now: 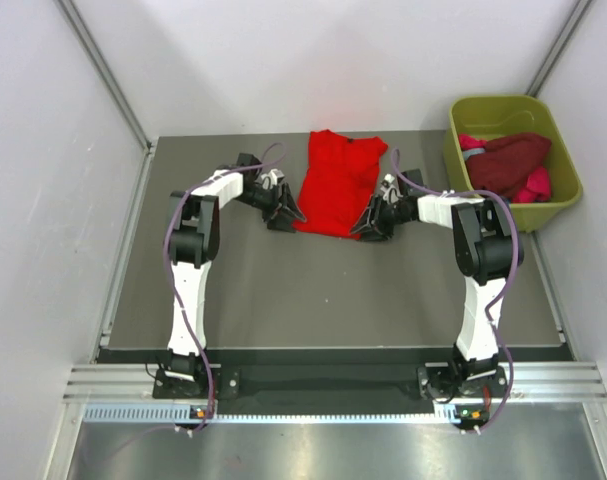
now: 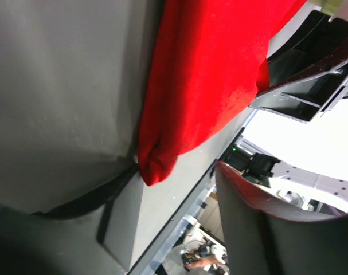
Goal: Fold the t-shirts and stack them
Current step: Fold the tshirt
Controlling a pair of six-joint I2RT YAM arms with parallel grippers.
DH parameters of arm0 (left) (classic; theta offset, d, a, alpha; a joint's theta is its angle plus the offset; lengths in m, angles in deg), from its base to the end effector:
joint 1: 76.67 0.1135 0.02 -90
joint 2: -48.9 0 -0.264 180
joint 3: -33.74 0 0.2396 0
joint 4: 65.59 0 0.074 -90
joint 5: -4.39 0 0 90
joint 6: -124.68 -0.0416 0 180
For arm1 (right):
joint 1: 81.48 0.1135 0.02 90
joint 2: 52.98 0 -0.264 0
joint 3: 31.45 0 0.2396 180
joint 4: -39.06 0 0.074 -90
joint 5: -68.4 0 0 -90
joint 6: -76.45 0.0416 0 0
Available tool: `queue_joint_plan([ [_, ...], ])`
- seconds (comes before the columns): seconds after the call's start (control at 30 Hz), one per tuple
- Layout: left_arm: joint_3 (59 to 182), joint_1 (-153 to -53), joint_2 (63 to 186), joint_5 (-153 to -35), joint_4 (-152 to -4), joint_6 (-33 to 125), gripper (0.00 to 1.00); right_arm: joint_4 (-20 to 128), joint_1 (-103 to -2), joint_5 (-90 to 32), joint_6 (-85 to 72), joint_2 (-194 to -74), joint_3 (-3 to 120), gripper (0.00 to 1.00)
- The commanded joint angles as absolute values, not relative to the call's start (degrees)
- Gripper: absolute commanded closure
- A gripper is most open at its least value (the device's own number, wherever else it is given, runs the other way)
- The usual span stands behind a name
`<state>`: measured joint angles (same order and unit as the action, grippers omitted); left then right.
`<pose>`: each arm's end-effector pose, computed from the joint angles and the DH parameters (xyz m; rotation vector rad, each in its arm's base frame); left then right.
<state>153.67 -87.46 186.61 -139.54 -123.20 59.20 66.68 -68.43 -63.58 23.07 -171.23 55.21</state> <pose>0.4537 -0.1207 0.1227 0.1494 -2.7299 1.4287 0.3861 0.1181 0.1304 0.2715 2.6939 1.2489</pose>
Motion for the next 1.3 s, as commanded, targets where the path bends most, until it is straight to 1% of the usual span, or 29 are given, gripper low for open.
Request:
queue_joint_plan([
  [0.0,153.9,-87.7,189.4,-138.4,-119.1,59.4,0.45,67.9,-67.4,-59.8,21.5,-171.6,56.0,0.64],
  [0.03,153.9,-87.9,189.8,-138.7,-118.7,60.0,0.55,68.0,-67.5,-59.7,21.4,-171.2,55.7,0.67],
  [0.07,154.0,-88.0,190.0,-138.7,-118.3,60.1,0.6,68.1,-67.5,-59.7,21.3,-170.9,55.4,0.7],
  [0.1,154.1,-88.0,190.5,-138.8,-118.1,60.3,0.63,68.1,-67.6,-59.6,20.8,-170.8,55.2,0.76],
  [0.13,154.1,-88.1,190.8,-139.4,-117.6,60.6,0.66,68.2,-67.6,-59.6,20.6,-170.2,55.1,0.8],
  [0.17,153.9,-88.2,190.8,-139.7,-117.5,60.7,0.79,68.2,-67.6,-59.3,20.4,-170.0,54.9,0.84],
  [0.2,153.8,-88.3,190.8,-139.7,-117.5,60.6,0.83,68.8,-67.7,-59.0,19.9,-169.7,54.9,0.95],
  [0.23,153.6,-88.3,190.6,-140.1,-117.4,60.6,0.92,69.2,-67.8,-58.7,19.5,-169.0,54.8,0.99],
  [0.27,153.0,-88.3,190.4,-140.4,-117.4,60.4,0.98,69.5,-67.9,-58.1,19.2,-168.7,54.7,1.0],
  [0.3,152.7,-88.3,189.6,-140.5,-117.6,60.4,1.0,69.9,-68.0,-57.9,18.7,-168.3,54.5,1.0],
  [0.47,149.7,-88.5,185.2,-142.3,-118.4,60.7,1.0,72.5,-69.2,-56.8,16.7,-163.9,54.0,1.0],
  [0.63,146.7,-90.0,178.3,-142.0,-118.5,61.0,1.0,75.7,-71.8,-57.2,14.8,-157.8,52.1,1.0],
  [0.87,138.8,-97.0,168.4,-141.8,-114.7,61.6,1.0,76.0,-74.8,-60.6,15.3,-149.7,45.5,1.0],
  [1.03,137.6,-103.0,161.1,-139.4,-117.3,57.4,1.0,77.2,-75.4,-63.0,15.3,-141.9,41.9,1.0],
  [1.17,136.0,-103.5,156.3,-137.3,-118.0,56.8,1.0,77.8,-75.4,-63.0,15.5,-136.5,40.2,1.0],
  [1.27,137.4,-103.5,154.5,-134.5,-120.1,53.6,1.0,77.2,-75.4,-62.5,16.0,-133.7,40.4,1.0],
])
